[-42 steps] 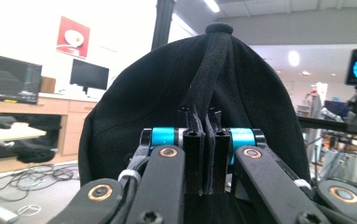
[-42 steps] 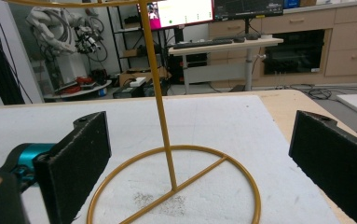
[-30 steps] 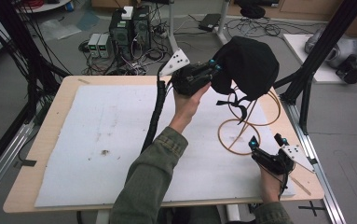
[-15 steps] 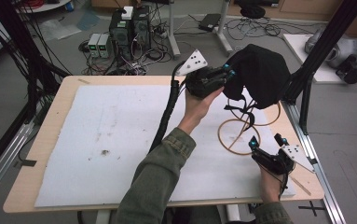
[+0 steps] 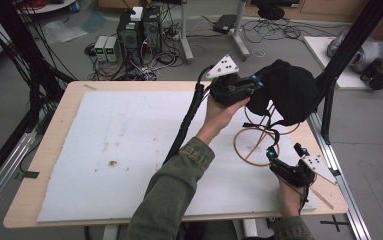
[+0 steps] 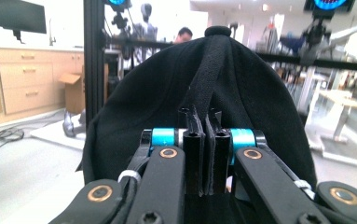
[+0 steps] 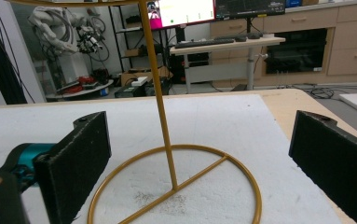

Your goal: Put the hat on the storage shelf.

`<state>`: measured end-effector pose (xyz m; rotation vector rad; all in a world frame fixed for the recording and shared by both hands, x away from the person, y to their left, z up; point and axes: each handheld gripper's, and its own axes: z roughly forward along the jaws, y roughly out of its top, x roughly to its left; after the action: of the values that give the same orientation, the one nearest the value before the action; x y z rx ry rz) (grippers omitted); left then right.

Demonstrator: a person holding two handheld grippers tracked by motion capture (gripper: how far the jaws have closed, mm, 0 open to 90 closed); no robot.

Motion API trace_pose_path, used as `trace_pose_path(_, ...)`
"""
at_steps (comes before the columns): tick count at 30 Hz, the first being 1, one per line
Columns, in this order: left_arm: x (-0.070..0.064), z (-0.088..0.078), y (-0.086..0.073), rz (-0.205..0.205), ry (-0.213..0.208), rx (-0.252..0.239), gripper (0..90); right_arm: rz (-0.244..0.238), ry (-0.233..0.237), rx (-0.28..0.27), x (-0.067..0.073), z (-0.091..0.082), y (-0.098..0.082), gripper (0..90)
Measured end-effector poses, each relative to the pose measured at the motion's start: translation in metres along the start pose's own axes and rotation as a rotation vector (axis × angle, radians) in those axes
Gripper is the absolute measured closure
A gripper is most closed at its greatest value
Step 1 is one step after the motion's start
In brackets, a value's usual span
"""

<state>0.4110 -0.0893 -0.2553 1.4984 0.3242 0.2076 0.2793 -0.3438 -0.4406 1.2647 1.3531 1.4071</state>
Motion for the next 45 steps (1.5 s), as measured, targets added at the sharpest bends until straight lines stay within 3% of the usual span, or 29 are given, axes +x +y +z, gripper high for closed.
trace_pose_path(4, -0.0042, 0.0073, -0.0023, 0.022, -0.013, 0.047, 87.6, 0.002, 0.001, -0.002, 0.0003, 0.0001, 0.0000, 4.5)
trace_pose_path(9, -0.0043, 0.0075, 0.0009, 0.022, -0.001, 0.085, 87.5, 0.003, 0.004, 0.003, 0.0001, 0.0001, -0.0004, 4.5)
trace_pose_path(12, -0.0063, 0.0070, 0.0038, 0.050, 0.008, 0.118, 87.5, 0.003, 0.004, 0.002, 0.0004, 0.0004, -0.0005, 4.5)
trace_pose_path(17, -0.0093, 0.0068, 0.0052, 0.083, 0.018, 0.126, 87.3, 0.001, 0.006, 0.007, 0.0011, 0.0001, -0.0006, 4.5)
trace_pose_path(32, -0.0061, 0.0082, 0.0000, 0.059, 0.015, 0.156, 77.7, 0.003, 0.005, 0.002, 0.0005, 0.0002, -0.0004, 4.5)
trace_pose_path(36, -0.0045, 0.0087, -0.0010, 0.041, 0.023, 0.154, 61.0, 0.002, 0.006, 0.002, 0.0002, 0.0003, -0.0005, 4.5)
trace_pose_path(37, -0.0041, 0.0087, -0.0012, 0.037, 0.024, 0.154, 50.8, 0.005, 0.007, 0.002, 0.0003, 0.0000, -0.0003, 4.5)
trace_pose_path(38, -0.0036, 0.0086, -0.0016, 0.034, 0.030, 0.152, 50.8, 0.005, 0.007, 0.002, 0.0003, 0.0000, -0.0003, 4.5)
trace_pose_path(39, -0.0036, 0.0082, -0.0018, 0.032, 0.050, 0.142, 38.5, 0.004, 0.004, 0.003, 0.0001, -0.0002, -0.0002, 4.5)
trace_pose_path(45, -0.0010, 0.0038, -0.0014, 0.023, 0.072, 0.131, 29.2, 0.001, 0.005, 0.003, 0.0001, 0.0001, -0.0005, 4.5)
